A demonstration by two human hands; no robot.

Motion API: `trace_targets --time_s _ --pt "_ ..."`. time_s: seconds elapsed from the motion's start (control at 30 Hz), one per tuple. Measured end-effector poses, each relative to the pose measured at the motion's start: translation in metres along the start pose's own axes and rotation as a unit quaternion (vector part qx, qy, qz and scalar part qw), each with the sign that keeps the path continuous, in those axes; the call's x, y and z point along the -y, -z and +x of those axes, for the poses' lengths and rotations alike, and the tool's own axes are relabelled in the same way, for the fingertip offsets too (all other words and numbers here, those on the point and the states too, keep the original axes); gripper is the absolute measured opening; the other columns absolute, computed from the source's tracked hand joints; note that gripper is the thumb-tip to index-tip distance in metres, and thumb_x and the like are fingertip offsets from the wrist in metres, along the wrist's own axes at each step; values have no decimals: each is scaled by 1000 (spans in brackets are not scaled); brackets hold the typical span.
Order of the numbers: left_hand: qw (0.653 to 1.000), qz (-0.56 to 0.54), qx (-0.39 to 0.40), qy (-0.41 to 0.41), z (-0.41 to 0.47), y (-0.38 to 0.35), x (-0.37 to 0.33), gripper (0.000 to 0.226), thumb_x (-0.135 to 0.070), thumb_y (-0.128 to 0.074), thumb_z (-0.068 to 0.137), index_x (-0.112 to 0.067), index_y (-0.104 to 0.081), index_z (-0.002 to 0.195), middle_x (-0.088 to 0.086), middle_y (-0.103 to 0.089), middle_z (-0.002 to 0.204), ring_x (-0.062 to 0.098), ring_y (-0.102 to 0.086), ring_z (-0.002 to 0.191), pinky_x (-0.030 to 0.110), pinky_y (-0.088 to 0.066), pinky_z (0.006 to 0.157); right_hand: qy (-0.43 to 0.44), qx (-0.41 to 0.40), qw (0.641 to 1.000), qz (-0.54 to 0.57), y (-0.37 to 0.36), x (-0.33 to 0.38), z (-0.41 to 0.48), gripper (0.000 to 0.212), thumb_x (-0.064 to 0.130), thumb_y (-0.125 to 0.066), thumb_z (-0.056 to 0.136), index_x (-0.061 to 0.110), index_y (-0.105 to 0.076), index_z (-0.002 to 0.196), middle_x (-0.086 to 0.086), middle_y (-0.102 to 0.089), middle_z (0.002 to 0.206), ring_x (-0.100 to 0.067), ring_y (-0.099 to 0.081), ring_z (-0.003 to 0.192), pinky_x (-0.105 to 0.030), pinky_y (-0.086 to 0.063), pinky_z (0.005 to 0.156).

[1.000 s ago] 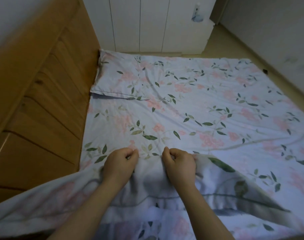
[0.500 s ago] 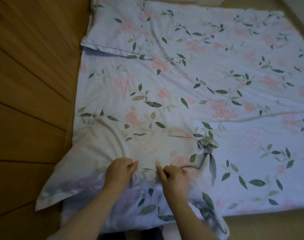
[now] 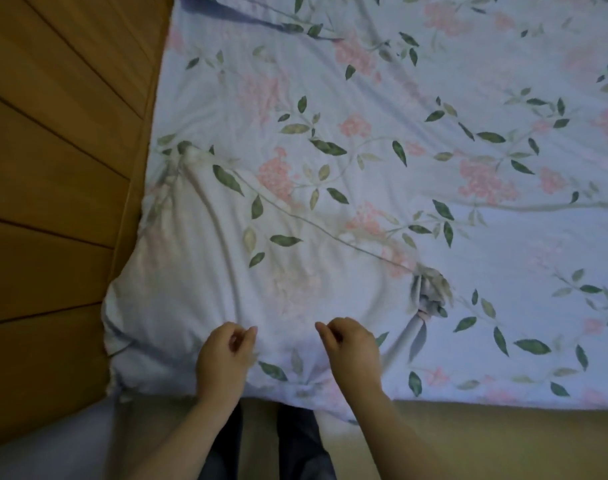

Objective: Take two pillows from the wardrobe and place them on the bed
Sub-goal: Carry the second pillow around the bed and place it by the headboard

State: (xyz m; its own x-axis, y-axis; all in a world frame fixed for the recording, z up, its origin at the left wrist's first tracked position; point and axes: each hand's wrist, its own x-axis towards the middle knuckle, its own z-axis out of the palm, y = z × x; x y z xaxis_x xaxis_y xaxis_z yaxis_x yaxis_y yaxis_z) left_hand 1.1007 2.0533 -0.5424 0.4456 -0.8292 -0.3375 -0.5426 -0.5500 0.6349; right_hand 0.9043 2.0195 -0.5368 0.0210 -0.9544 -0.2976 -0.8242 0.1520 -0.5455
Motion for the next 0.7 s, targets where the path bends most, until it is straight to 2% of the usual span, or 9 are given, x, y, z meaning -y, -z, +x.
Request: trace_targets --time_s 0.03,0.1,0.2,0.3,0.37,0.43,0.57,0.63,0.7 --pt "998 -36 -23 54 -7 -4 4 37 -28 -68 81 -17 -45 55 -4 -49 52 8 -47 51 20 -32 49 21 13 1000 -9 1 0 4 36 38 -57 89 26 -46 58 8 -46 59 -9 -46 57 -21 -34 56" --pt "986 -84 -57 130 -17 -12 13 34 -26 -70 80 -10 -49 58 4 -53 53 16 -51 52 23 -36 49 53 69 995 -44 -2 0 16 24 42 -57 89 20 -65 85 1 -61 84 -17 -57 80 -28 -45 73" --pt "972 -112 -81 191 -25 -20 25 30 -22 -73 77 -4 -52 68 14 -58 64 31 -55 63 39 -43 59 72 125 986 -80 -7 0 43 46 48 -58 86 18 -57 121 -6 -55 122 -25 -53 110 -33 -43 94" --pt "943 -127 -112 288 -20 -27 37 41 -24 -77 73 9 -55 85 27 -60 89 38 -58 85 49 -49 80 86 143 980 -109 -8 1 80 73 52 -63 81 16 -38 139 -13 -37 145 -30 -37 132 -42 -35 107" --pt "913 -150 -117 360 -15 -30 46 59 -27 -79 71 12 -53 106 29 -58 110 41 -57 101 50 -48 89 82 159 976 -124 -14 5 108 87 56 -65 76 17 -28 145 -15 -26 152 -30 -26 140 -44 -31 111" --pt "889 -188 -114 401 -8 -34 52 71 -30 -80 69 10 -48 119 27 -56 122 40 -56 109 48 -48 93 76 174 972 -137 -22 12 134 99 61 -66 73 18 -18 148 -14 -18 156 -30 -18 143 -46 -27 114" --pt "856 -268 -76 435 5 -44 62 73 -35 -79 69 5 -49 123 22 -58 124 36 -57 110 47 -48 95 37 209 965 -156 -38 19 172 118 74 -62 63 23 -2 150 -8 -8 159 -31 -9 146 -53 -17 116" --pt "836 -293 -59 460 9 -50 66 70 -36 -79 69 4 -52 119 21 -60 120 36 -58 107 47 -49 92 0 225 961 -158 -48 19 181 125 80 -61 58 23 2 150 -6 -16 158 -32 -16 144 -58 -15 114" --pt "816 -325 -42 476 10 -56 68 68 -38 -79 68 2 -55 117 21 -62 117 36 -60 103 49 -51 91 -13 220 959 -180 -55 19 183 124 84 -59 53 21 -12 148 -7 -36 149 -32 -33 137 -61 -19 111"
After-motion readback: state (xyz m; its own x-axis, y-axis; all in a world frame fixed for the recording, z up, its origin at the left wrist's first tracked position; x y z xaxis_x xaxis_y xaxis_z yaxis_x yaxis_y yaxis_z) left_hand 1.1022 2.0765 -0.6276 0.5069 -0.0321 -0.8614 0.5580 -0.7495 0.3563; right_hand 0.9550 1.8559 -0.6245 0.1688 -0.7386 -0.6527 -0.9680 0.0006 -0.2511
